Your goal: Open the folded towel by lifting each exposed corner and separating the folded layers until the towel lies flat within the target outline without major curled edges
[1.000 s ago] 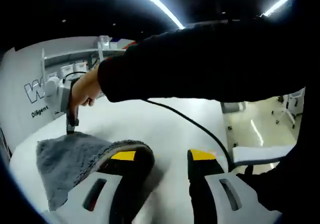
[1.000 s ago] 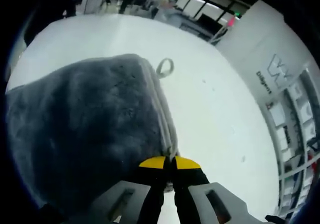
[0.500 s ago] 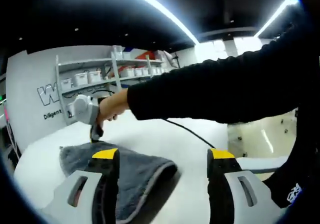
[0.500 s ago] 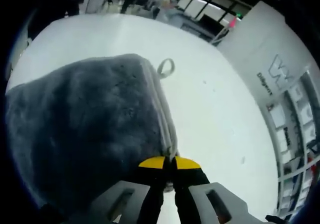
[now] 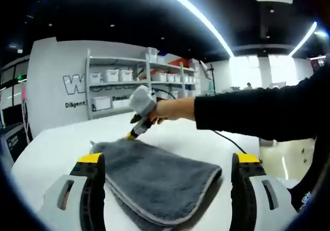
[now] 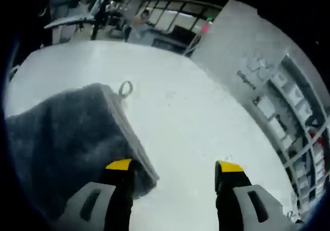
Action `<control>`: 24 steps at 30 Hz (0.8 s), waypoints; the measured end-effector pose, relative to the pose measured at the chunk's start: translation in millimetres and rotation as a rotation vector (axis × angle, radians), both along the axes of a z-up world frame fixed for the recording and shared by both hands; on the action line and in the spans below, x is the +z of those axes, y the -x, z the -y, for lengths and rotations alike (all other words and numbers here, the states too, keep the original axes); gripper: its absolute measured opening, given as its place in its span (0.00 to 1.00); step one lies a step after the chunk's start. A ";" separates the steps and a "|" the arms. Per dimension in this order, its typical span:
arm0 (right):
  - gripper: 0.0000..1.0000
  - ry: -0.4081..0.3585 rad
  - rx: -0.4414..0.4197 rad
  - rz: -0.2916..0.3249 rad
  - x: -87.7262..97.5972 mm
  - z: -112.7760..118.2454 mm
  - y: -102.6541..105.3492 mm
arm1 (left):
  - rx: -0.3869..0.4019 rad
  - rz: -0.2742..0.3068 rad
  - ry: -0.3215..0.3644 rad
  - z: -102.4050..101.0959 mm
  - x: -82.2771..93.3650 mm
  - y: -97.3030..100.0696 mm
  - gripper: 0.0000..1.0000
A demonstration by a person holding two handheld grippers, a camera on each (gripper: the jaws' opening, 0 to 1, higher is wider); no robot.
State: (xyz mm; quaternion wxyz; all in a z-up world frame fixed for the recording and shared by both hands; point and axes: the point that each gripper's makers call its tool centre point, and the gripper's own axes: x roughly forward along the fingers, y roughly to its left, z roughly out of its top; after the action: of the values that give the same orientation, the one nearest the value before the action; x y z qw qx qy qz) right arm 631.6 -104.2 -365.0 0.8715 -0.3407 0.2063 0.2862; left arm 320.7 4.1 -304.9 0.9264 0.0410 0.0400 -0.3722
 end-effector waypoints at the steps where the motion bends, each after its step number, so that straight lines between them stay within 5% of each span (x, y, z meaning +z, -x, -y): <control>1: 0.63 -0.004 -0.003 0.041 6.9 0.8 -2.5 | 0.004 -0.001 0.007 -1.7 -0.1 -1.1 1.00; 3: 0.66 -0.037 -0.005 0.080 18.7 -1.2 -2.1 | 0.025 0.000 0.002 -7.4 -1.8 -3.6 1.00; 11: 0.94 0.004 0.004 0.018 22.0 -2.4 19.0 | 0.090 -0.010 0.023 -35.8 1.6 -17.2 1.00; 14: 0.95 0.022 -0.008 0.026 27.1 2.3 21.5 | 0.109 -0.005 0.020 -43.6 3.2 -19.0 1.00; 18: 0.99 -0.053 -0.054 0.034 44.1 5.8 29.3 | 0.130 0.003 0.027 -56.9 8.5 -20.5 1.00; 24: 0.99 -0.262 -0.189 0.156 81.2 17.0 53.7 | 0.160 0.020 0.035 -75.5 17.1 -23.3 1.00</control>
State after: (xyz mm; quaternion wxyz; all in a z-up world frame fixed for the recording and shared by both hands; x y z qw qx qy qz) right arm 577.9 -121.2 -283.9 0.9448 -0.2245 0.1302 0.2000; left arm 344.1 79.6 -287.8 0.9541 0.0251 0.0273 -0.2972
